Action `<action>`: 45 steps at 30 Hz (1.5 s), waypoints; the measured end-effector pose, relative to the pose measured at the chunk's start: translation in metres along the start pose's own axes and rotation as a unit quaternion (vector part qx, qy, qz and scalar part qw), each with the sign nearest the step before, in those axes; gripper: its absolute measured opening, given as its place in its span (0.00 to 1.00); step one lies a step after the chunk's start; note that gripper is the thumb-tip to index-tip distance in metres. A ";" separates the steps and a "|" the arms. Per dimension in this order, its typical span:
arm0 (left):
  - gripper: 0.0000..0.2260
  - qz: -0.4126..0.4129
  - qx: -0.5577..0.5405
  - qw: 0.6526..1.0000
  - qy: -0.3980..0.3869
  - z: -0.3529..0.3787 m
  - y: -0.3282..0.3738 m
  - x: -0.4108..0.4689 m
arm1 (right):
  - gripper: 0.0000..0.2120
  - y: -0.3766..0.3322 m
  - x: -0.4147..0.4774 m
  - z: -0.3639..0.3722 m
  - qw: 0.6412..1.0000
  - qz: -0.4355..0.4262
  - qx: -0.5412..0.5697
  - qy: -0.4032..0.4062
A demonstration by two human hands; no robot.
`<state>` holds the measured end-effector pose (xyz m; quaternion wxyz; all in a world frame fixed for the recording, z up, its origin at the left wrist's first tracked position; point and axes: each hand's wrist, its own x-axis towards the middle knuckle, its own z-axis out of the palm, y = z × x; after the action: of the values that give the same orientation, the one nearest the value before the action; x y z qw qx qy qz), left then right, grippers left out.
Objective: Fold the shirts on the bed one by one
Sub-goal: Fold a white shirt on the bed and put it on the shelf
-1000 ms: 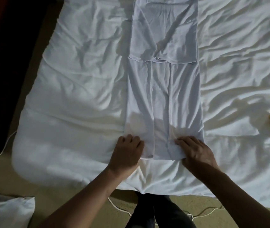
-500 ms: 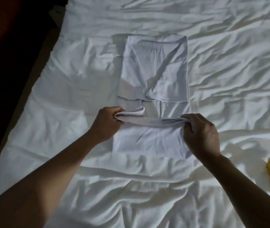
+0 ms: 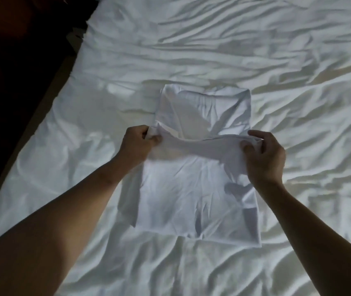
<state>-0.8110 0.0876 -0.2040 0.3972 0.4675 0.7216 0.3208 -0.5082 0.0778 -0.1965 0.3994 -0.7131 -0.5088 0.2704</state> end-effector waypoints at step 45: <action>0.30 0.250 0.475 0.843 0.013 0.075 -0.020 0.106 | 0.34 0.050 0.087 0.079 0.862 -0.222 -0.425 -0.166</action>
<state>-0.7800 0.1856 -0.2852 0.0231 0.7594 0.6494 0.0331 -0.5156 0.1745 -0.2792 0.0166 -0.6260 -0.7782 0.0465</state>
